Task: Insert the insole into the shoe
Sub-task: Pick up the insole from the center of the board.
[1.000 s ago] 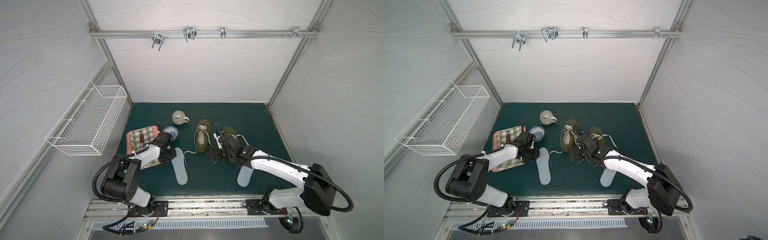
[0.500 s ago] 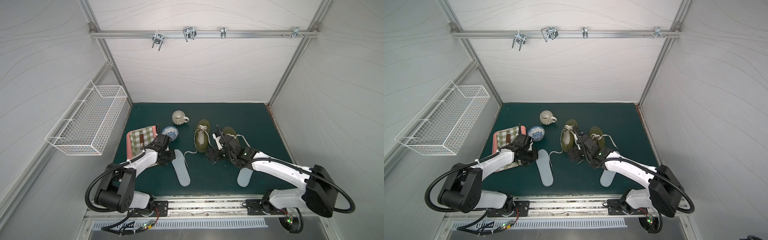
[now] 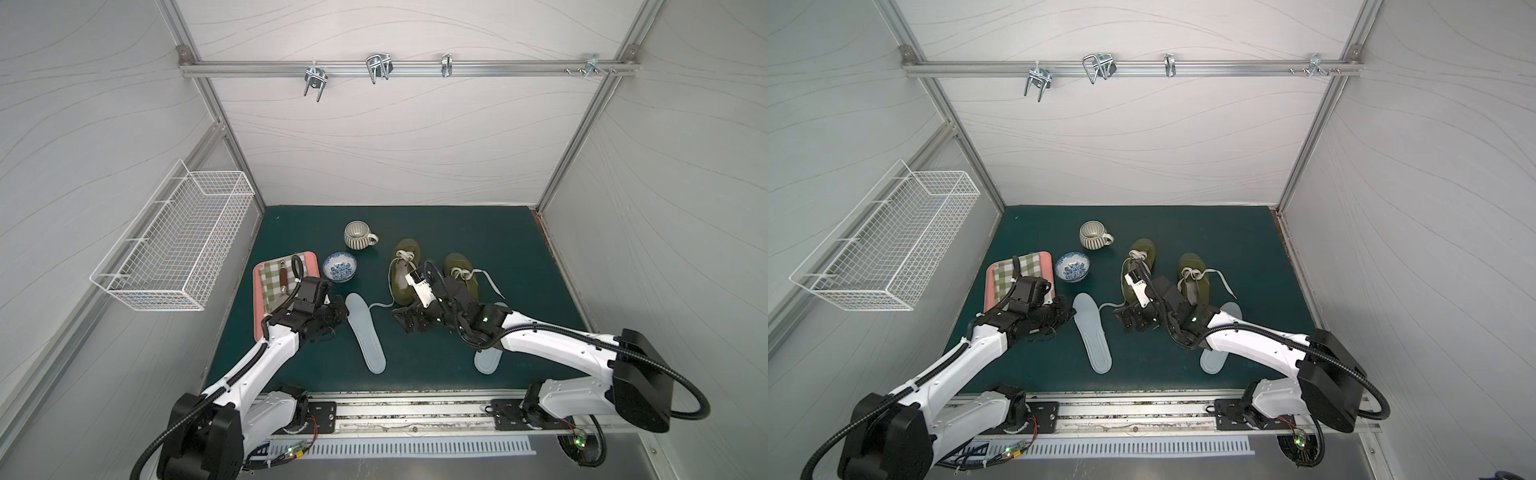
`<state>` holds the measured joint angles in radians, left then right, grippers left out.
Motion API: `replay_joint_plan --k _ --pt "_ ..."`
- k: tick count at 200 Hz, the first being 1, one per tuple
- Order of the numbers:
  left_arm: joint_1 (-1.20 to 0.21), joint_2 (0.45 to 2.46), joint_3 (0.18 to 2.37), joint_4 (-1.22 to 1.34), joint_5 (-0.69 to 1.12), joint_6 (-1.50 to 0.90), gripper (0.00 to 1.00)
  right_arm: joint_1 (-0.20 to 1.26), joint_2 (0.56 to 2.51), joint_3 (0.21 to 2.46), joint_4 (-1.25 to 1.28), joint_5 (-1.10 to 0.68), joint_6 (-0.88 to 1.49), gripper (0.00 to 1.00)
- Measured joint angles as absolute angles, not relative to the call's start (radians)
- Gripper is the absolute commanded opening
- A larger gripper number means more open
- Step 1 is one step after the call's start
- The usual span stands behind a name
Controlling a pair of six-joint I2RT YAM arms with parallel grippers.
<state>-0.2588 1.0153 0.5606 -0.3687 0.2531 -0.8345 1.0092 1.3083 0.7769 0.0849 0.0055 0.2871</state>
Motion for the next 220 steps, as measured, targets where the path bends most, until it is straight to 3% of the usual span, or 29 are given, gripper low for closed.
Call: replay_joint_plan --k 120,220 --pt "-0.293 0.892 0.572 -0.301 0.258 -1.159 0.00 1.039 1.485 0.772 0.394 -0.165 0.263 0.99" --pt "-0.309 0.892 0.576 -0.234 0.250 -1.246 0.00 1.031 1.637 0.921 0.387 -0.152 0.332 0.99"
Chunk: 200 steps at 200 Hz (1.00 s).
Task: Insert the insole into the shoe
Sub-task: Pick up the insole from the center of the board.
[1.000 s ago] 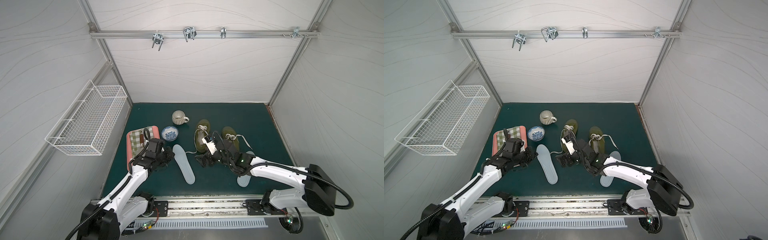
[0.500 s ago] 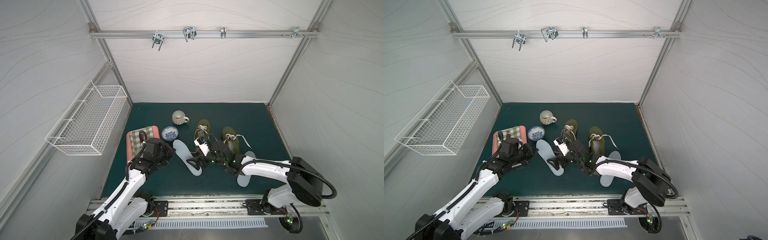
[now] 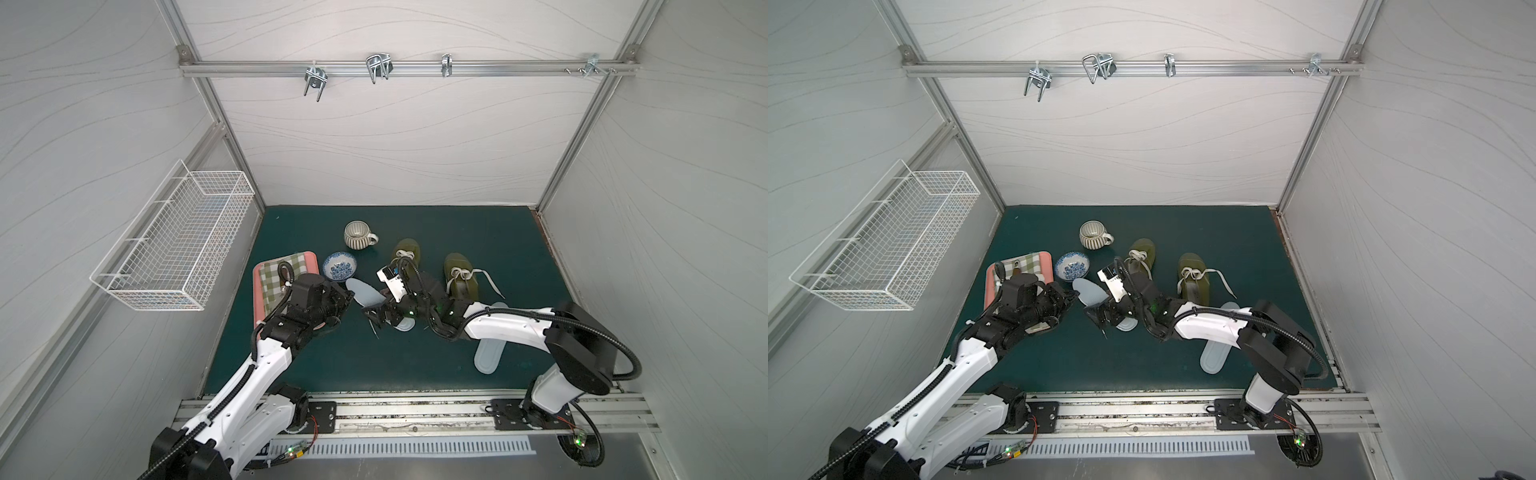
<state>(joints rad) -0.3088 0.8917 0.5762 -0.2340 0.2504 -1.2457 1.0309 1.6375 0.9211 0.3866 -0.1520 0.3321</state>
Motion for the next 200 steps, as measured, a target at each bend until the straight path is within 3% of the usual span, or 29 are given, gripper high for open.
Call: replay_joint_plan --k 200 --pt "-0.309 0.892 0.573 -0.210 0.252 -1.261 0.00 1.003 1.768 1.015 0.356 -0.159 0.324 0.99"
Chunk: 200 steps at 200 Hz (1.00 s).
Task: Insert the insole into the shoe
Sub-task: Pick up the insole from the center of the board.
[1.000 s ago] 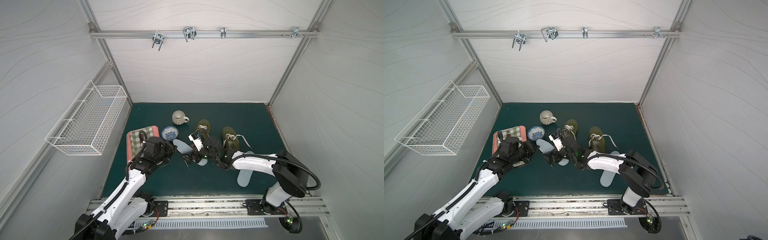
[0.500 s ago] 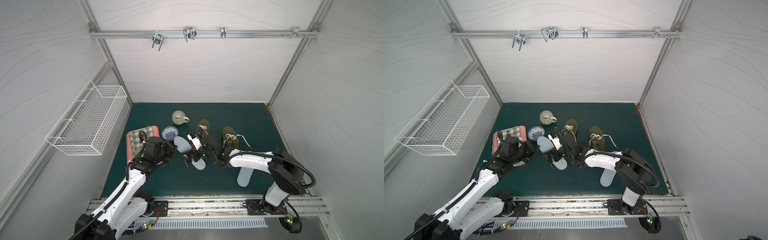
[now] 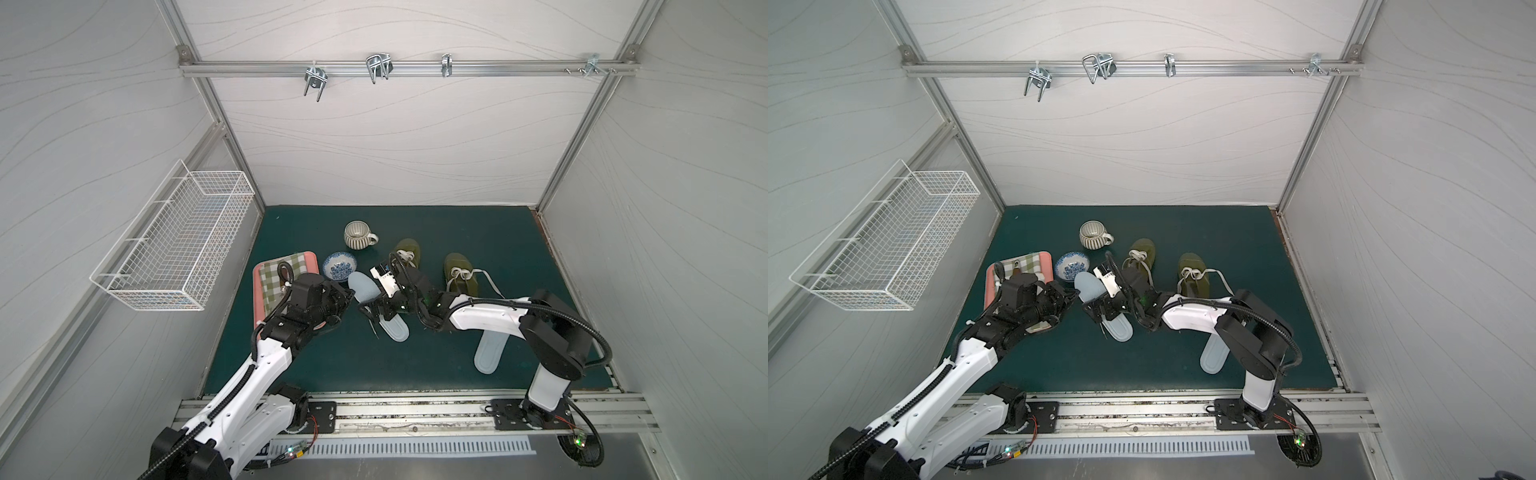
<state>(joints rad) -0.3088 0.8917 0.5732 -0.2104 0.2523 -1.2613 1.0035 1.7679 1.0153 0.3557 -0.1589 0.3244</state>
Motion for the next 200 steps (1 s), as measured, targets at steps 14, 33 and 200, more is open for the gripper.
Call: replay_joint_plan --k 14,33,200 --pt "-0.309 0.892 0.570 -0.210 0.253 -1.261 0.00 1.003 1.769 1.015 0.360 -0.158 0.324 0.97" --pt "-0.309 0.892 0.565 -0.210 0.252 -1.262 0.00 1.003 1.769 1.015 0.370 -0.159 0.324 0.93" --pt "-0.310 0.883 0.543 -0.202 0.251 -1.277 0.00 1.048 1.687 0.960 0.280 -0.097 0.299 0.99"
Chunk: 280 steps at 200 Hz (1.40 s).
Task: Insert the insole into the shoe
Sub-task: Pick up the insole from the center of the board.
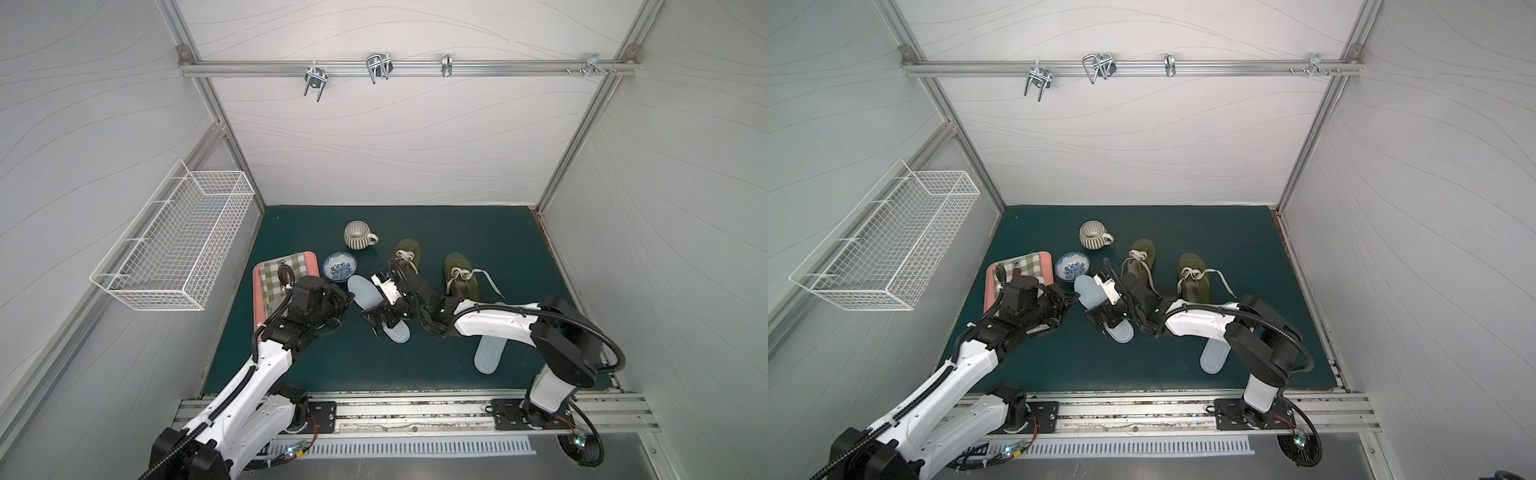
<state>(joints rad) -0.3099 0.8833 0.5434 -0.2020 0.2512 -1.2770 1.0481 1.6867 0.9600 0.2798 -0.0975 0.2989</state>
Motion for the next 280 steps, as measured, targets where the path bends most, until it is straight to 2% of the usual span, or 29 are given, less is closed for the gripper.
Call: replay_joint_plan --k 93,120,159,236,243,253,265,280 --pt "-0.310 0.883 0.536 -0.188 0.251 -1.287 0.00 1.050 1.636 0.865 0.279 -0.071 0.297 0.97" --pt "-0.310 0.883 0.536 -0.180 0.251 -1.289 0.00 1.050 1.635 0.865 0.282 -0.072 0.295 0.90" --pt "-0.310 0.883 0.532 -0.175 0.251 -1.294 0.00 1.050 1.633 0.865 0.284 -0.075 0.288 0.70" --pt "-0.310 0.883 0.514 -0.159 0.247 -1.298 0.00 1.050 1.606 0.862 0.282 -0.070 0.273 0.47" --pt "-0.310 0.883 0.513 -0.158 0.247 -1.298 0.07 1.050 1.605 0.862 0.281 -0.070 0.271 0.47" --pt "-0.311 0.884 0.513 -0.157 0.247 -1.298 0.28 1.050 1.605 0.862 0.278 -0.070 0.270 0.47" --pt "-0.311 0.884 0.513 -0.154 0.247 -1.292 0.45 1.050 1.605 0.862 0.271 -0.065 0.268 0.46" --pt "-0.311 0.888 0.514 -0.155 0.247 -1.283 0.52 1.049 1.601 0.863 0.247 -0.057 0.265 0.43"
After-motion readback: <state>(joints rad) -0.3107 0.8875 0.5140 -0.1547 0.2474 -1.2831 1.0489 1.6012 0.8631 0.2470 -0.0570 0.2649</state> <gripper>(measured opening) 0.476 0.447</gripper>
